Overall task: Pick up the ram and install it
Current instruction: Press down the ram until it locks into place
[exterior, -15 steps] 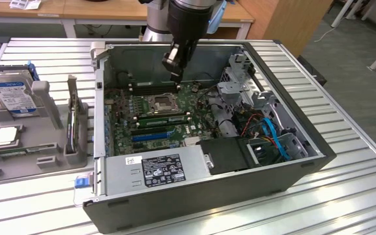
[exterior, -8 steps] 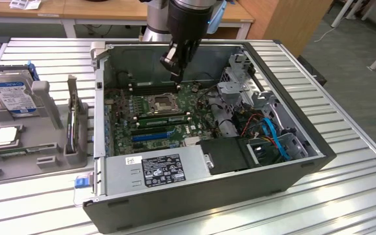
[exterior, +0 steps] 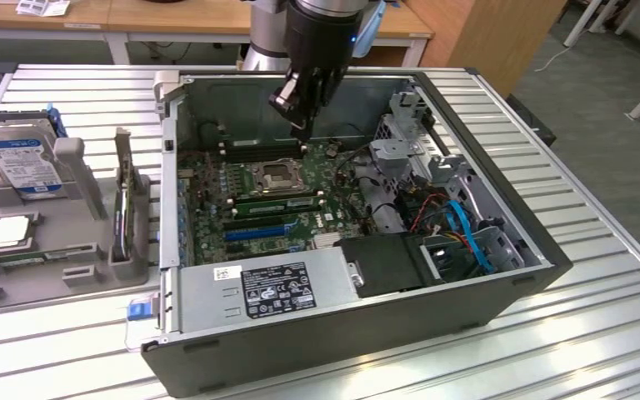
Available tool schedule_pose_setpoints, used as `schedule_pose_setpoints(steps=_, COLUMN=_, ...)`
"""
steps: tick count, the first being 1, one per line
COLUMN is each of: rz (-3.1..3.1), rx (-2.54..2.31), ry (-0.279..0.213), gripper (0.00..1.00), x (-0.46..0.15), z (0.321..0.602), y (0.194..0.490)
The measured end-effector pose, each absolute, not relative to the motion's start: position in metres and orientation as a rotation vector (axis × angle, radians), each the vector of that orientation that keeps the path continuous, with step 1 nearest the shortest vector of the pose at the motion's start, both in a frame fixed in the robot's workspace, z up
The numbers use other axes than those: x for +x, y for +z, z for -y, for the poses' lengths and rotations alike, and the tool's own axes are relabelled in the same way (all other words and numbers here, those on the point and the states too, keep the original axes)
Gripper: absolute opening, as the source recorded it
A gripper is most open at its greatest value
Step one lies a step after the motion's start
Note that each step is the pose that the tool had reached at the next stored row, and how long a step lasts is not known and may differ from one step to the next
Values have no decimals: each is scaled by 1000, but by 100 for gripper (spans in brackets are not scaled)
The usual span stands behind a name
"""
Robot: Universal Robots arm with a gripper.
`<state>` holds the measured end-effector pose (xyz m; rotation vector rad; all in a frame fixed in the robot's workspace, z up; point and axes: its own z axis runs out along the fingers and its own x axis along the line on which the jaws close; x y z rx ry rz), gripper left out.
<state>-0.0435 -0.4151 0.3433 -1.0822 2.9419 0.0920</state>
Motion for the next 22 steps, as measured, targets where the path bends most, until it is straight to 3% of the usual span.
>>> schedule_pose_setpoints(steps=22, rz=-3065, rx=-611, ry=89, gripper=10, x=-43, z=415, y=342)
